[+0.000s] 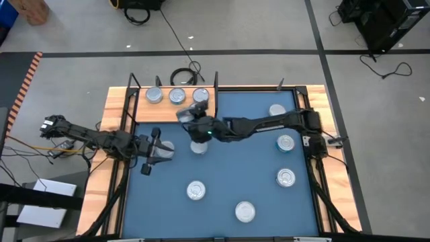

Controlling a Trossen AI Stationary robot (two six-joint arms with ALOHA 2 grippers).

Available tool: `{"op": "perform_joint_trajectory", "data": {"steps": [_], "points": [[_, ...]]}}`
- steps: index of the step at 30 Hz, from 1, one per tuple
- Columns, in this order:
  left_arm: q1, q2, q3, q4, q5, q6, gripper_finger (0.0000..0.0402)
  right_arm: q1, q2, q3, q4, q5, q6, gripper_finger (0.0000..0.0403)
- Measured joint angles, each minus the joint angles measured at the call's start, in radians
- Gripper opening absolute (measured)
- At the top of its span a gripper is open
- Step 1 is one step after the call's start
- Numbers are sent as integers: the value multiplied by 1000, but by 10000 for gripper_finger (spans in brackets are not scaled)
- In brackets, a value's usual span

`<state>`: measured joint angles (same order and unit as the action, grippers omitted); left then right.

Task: Stack canned seafood by type on shelf
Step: Stack the yellow blue tuna can on top of the other yellow blue tuna can on the shelf

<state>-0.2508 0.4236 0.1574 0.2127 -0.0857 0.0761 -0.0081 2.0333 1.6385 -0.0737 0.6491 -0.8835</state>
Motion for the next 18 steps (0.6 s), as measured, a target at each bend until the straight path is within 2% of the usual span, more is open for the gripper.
{"op": "perform_joint_trajectory", "data": {"steps": [5,8,13,18], "points": [[0,0,3,-29,-36,6,161,-38,158,217,-27,42,-86,141],[0,0,3,-28,-64,55,161,-54,220,330,-132,46,-67,141],[0,0,46,-94,-327,145,161,-52,235,385,-239,33,-9,141],[-20,4,101,-132,-467,342,162,-44,182,387,-325,-21,129,141]]}}
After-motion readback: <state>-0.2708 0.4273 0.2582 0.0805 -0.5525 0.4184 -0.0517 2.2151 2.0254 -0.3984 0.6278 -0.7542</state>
